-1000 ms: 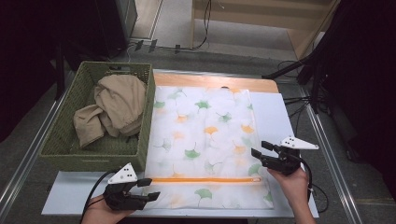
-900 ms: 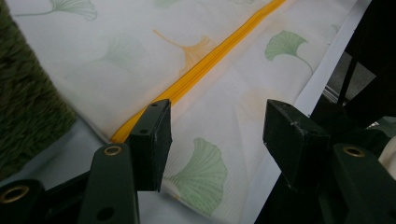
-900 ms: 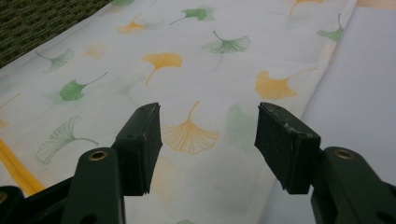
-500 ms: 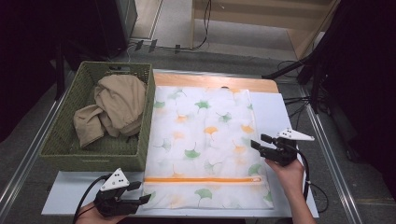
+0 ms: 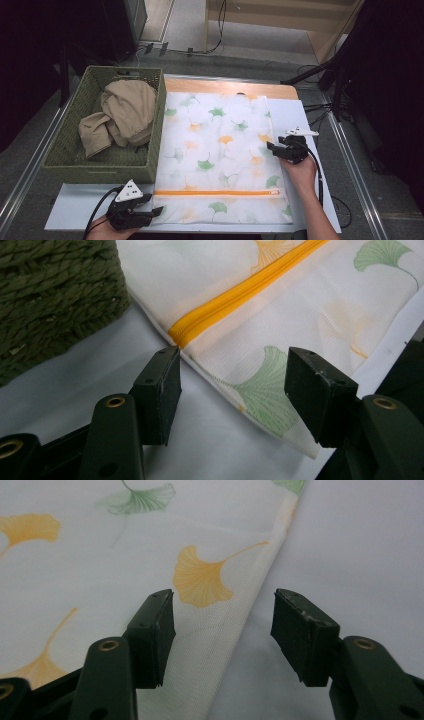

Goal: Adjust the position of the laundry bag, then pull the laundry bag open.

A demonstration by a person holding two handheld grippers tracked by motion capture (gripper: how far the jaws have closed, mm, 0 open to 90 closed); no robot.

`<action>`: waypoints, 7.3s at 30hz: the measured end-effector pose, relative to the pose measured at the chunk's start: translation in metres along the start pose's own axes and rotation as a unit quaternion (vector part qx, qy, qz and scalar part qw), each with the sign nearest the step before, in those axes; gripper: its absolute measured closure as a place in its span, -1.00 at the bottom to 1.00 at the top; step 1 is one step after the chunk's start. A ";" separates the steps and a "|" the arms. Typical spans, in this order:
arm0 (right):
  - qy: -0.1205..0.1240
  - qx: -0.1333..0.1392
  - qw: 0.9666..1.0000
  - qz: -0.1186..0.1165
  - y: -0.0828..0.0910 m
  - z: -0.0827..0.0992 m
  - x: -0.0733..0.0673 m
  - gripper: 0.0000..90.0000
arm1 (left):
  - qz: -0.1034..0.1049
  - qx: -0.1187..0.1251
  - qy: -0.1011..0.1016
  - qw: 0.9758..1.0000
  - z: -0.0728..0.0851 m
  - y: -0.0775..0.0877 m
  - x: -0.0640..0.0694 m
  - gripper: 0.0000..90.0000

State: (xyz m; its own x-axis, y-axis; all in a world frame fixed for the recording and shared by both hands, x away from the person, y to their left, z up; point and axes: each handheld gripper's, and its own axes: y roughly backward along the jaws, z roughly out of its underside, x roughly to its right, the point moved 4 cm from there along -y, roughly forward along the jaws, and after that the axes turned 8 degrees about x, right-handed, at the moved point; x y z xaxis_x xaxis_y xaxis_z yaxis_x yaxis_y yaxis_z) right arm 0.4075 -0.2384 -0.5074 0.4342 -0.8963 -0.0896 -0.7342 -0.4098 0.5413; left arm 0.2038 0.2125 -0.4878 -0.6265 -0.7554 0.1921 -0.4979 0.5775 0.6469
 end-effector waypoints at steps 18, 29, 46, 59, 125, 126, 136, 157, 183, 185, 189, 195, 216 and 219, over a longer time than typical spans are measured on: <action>0.001 -0.007 1.000 0.004 -0.015 -0.003 -0.013 0.52 | -0.029 0.022 0.021 0.999 -0.007 -0.014 -0.003 0.62; -0.048 -0.024 0.999 -0.002 -0.012 -0.005 -0.009 1.00 | -0.029 0.016 0.012 0.999 -0.010 -0.015 -0.001 0.92; -0.088 -0.006 0.996 0.021 0.016 -0.003 0.018 1.00 | 0.023 0.037 -0.006 0.999 -0.025 -0.024 0.019 0.97; -0.088 -0.004 0.995 0.054 0.029 0.003 0.039 1.00 | 0.065 0.032 -0.027 0.997 -0.036 -0.041 0.037 0.97; -0.052 0.022 0.998 -0.037 0.103 0.024 -0.021 0.04 | 0.184 0.020 -0.065 0.981 -0.088 -0.053 0.052 -0.21; -0.052 0.020 0.998 -0.037 0.105 0.025 -0.022 0.04 | 0.186 0.018 -0.064 0.980 -0.088 -0.054 0.052 -0.21; -0.047 0.008 0.998 -0.038 0.126 0.043 -0.033 0.11 | 0.202 0.016 -0.068 0.977 -0.093 -0.060 0.056 -0.18; -0.082 0.001 0.997 0.000 0.159 0.062 -0.015 0.51 | 0.222 0.015 -0.092 0.971 -0.100 -0.070 0.070 -0.20; -0.102 -0.036 0.993 0.044 0.173 0.095 0.010 0.47 | 0.220 0.003 -0.083 0.972 -0.104 -0.087 0.066 -0.16; -0.108 -0.041 0.993 0.038 0.170 0.097 0.011 0.41 | 0.218 0.002 -0.086 0.972 -0.104 -0.088 0.066 -0.16; -0.099 -0.053 0.993 0.031 0.163 0.099 0.009 0.39 | 0.214 0.000 -0.089 0.973 -0.102 -0.091 0.065 -0.14; -0.080 -0.060 0.994 0.035 0.156 0.098 0.008 0.43 | 0.209 0.000 -0.088 0.974 -0.102 -0.093 0.064 -0.14; -0.095 -0.087 0.991 0.032 0.151 0.093 -0.001 0.88 | 0.202 0.007 -0.087 0.975 -0.103 -0.095 0.059 -0.14; -0.124 -0.078 0.989 0.020 0.154 0.091 0.003 0.88 | 0.203 0.007 -0.088 0.975 -0.103 -0.095 0.060 -0.13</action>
State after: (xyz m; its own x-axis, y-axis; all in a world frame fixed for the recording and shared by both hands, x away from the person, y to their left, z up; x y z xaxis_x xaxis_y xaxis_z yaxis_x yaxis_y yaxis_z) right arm 0.2478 -0.3197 -0.5002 0.2499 -0.9334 -0.2577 -0.6511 -0.3589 0.6688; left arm 0.2759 0.0805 -0.4619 -0.8663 -0.3997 0.2997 -0.1951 0.8230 0.5335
